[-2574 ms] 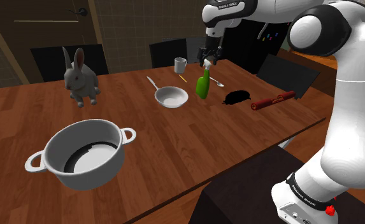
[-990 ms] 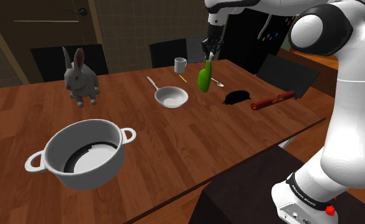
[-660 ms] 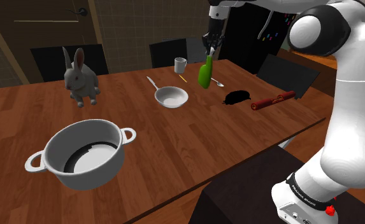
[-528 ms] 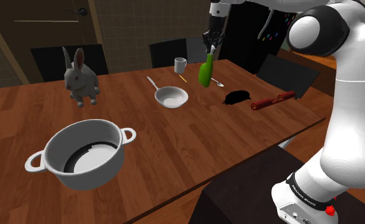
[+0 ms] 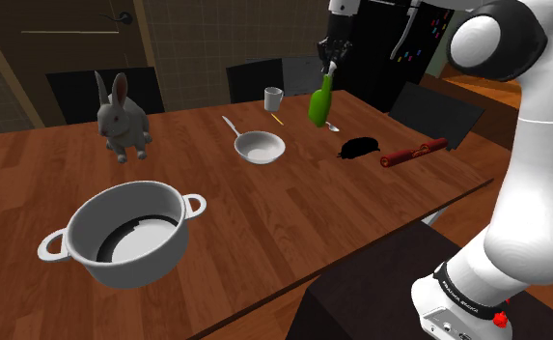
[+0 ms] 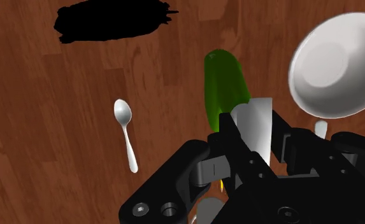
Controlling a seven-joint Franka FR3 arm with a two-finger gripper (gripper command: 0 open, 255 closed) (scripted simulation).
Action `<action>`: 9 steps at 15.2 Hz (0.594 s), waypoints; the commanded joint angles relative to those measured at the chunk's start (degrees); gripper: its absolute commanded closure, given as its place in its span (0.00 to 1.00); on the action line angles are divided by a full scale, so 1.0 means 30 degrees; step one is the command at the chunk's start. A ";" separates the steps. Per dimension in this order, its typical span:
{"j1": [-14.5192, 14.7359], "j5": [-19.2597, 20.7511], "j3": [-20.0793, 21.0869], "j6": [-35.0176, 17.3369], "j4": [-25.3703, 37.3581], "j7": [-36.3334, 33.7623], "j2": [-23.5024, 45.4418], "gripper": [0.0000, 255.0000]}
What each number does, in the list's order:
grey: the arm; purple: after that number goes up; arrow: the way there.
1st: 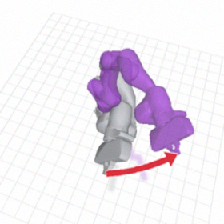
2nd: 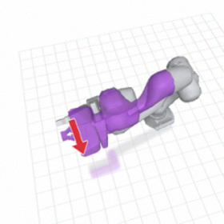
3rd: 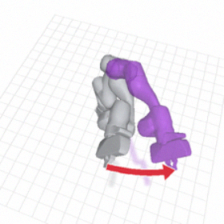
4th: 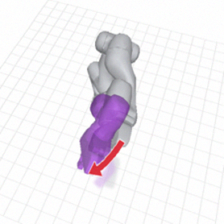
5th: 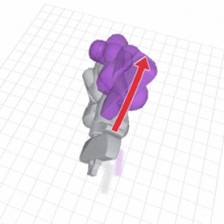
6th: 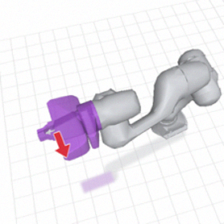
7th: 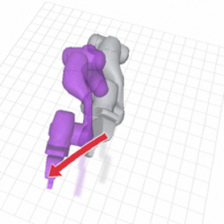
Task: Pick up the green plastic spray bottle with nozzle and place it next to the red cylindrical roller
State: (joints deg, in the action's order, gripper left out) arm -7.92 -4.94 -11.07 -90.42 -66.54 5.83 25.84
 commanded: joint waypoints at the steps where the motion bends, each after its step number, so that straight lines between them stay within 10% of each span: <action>1: -0.0257 0.0129 -0.0205 -0.0586 -0.1731 0.0585 -0.1140 1.00; 9: -0.1574 0.0697 -0.1238 -0.2171 -0.6944 0.3170 -0.4784 1.00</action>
State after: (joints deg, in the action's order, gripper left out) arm -12.00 -3.16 -14.26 -96.45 -85.20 14.07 13.21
